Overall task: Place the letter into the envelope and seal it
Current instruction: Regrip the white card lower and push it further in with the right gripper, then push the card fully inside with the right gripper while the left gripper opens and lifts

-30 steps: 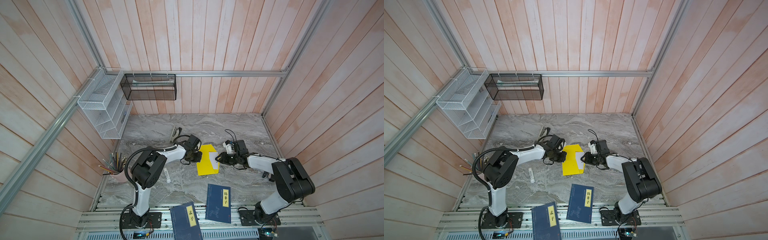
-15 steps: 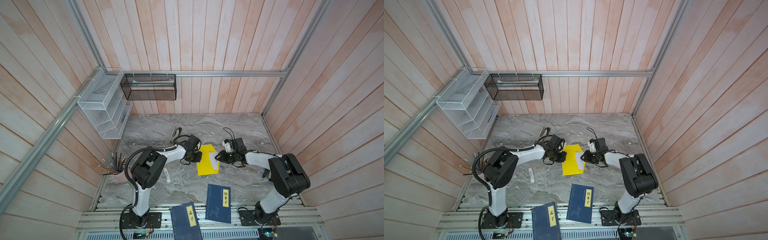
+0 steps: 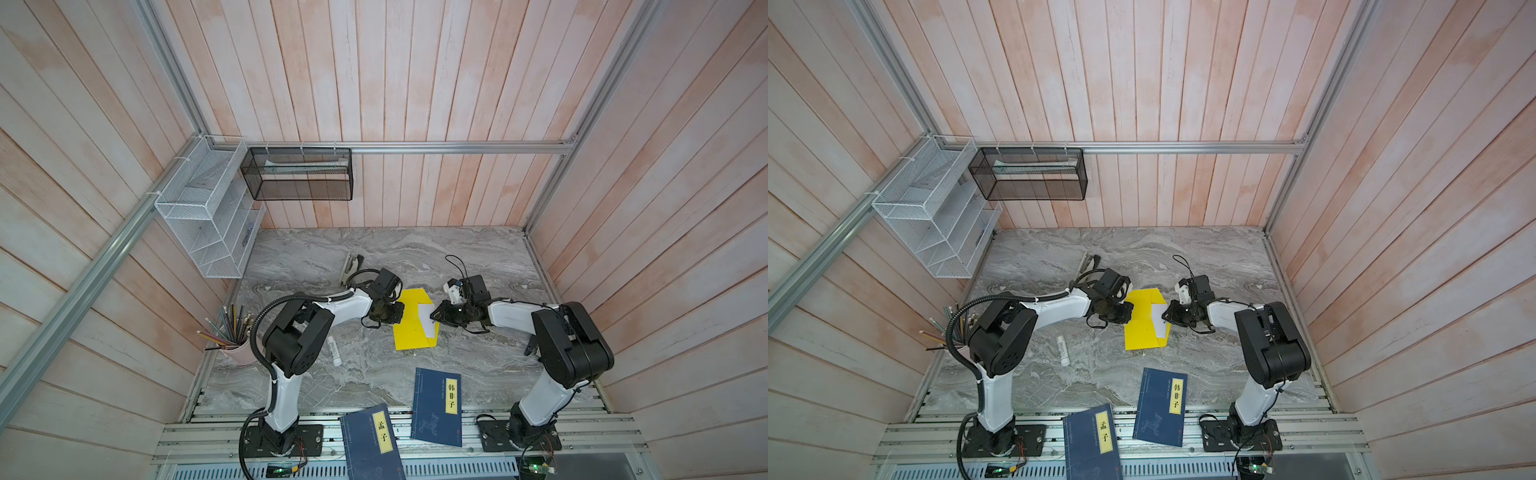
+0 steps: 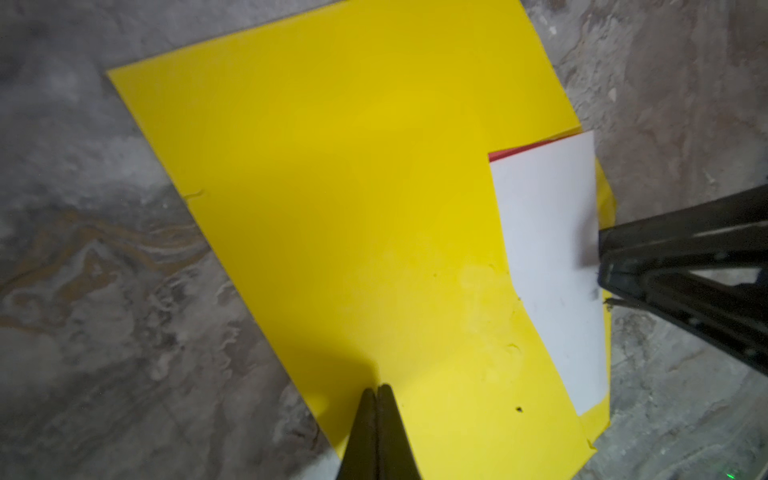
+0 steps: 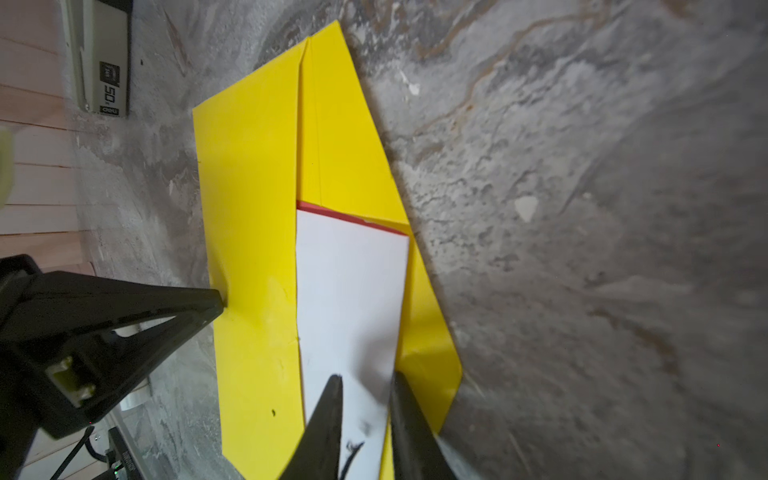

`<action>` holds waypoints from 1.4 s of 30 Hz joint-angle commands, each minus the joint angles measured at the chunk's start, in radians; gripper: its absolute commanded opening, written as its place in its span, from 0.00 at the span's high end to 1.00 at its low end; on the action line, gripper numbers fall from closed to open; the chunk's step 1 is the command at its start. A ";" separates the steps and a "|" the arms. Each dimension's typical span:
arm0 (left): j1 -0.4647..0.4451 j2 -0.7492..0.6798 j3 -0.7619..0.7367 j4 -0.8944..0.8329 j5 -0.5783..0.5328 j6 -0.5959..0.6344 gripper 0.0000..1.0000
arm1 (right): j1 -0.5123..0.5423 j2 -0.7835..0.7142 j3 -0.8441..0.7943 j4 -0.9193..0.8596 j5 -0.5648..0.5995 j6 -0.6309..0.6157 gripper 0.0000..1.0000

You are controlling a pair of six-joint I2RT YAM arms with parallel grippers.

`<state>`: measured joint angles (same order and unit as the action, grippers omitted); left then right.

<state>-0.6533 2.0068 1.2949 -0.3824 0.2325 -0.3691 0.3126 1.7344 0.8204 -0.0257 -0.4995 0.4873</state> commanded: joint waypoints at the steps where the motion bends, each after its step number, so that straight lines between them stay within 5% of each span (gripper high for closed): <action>1: 0.005 0.053 0.013 -0.042 0.002 0.026 1.00 | -0.002 0.033 0.024 -0.022 -0.014 0.004 0.80; 21: 0.004 0.035 0.040 -0.036 0.003 0.031 1.00 | 0.029 0.091 0.082 -0.030 -0.037 -0.002 0.78; 31: 0.009 -0.119 0.013 0.010 -0.027 0.001 0.66 | 0.026 0.096 0.079 -0.046 0.000 -0.010 0.78; 42: 0.038 -0.145 -0.080 0.050 0.009 -0.110 0.55 | 0.026 0.081 0.080 -0.048 -0.006 -0.007 0.78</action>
<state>-0.6228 1.8374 1.2583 -0.3553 0.2218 -0.4328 0.3359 1.8030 0.8925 -0.0261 -0.5365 0.4896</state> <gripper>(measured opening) 0.447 0.216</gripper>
